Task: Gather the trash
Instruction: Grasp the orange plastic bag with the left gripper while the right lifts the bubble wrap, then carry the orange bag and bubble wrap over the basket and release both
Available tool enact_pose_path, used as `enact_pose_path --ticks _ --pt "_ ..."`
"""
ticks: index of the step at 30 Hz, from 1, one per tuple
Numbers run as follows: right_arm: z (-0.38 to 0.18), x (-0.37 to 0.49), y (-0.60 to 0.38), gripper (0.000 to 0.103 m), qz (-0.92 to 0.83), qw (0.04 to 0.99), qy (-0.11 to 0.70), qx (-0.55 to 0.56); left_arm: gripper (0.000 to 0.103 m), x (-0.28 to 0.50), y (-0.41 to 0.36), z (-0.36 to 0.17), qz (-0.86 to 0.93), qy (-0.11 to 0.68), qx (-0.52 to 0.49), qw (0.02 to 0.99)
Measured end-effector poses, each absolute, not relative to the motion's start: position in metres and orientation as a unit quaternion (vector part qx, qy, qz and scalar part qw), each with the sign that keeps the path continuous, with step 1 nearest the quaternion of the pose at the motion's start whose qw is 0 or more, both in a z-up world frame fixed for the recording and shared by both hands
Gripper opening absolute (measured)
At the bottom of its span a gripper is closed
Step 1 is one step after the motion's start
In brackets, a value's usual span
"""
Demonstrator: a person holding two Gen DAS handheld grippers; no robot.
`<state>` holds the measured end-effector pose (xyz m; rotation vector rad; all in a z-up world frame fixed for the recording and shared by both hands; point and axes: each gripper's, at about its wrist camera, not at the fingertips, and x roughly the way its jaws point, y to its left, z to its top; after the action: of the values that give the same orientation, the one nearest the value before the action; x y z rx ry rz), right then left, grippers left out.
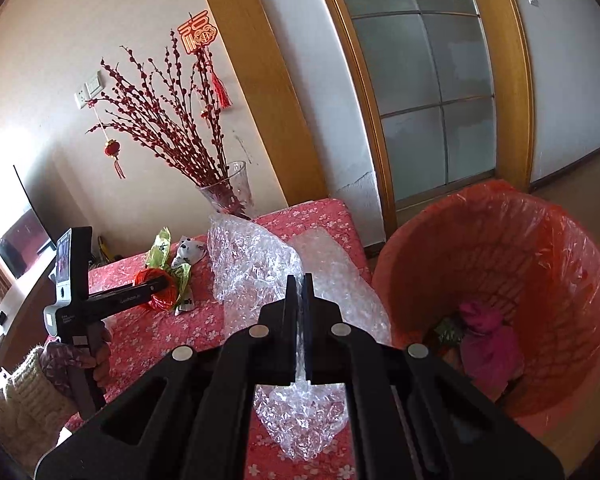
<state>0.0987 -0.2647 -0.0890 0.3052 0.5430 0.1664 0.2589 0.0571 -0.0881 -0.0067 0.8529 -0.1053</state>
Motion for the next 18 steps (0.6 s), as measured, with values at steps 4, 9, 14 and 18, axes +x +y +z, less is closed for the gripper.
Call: enact_pose_path --ticks 4,9,14,18 --pt "-0.091 0.098 -0.266 0.003 0.082 0.948 0.268 0.153 0.044 0.256 0.056 -0.084 -0.049 0.405 0.001 0.913" --pt "-0.087 0.095 -0.267 0.003 0.084 0.948 0.265 0.153 0.037 0.242 0.062 -0.073 -0.052 0.393 0.004 0.918" --pt "-0.082 0.092 -0.267 0.003 0.086 0.950 0.258 0.152 0.035 0.222 0.075 -0.059 -0.053 0.379 -0.008 0.924" --pt "-0.078 0.091 -0.269 0.003 0.081 0.952 0.252 0.154 0.035 0.206 0.077 -0.042 -0.068 0.364 -0.015 0.929"
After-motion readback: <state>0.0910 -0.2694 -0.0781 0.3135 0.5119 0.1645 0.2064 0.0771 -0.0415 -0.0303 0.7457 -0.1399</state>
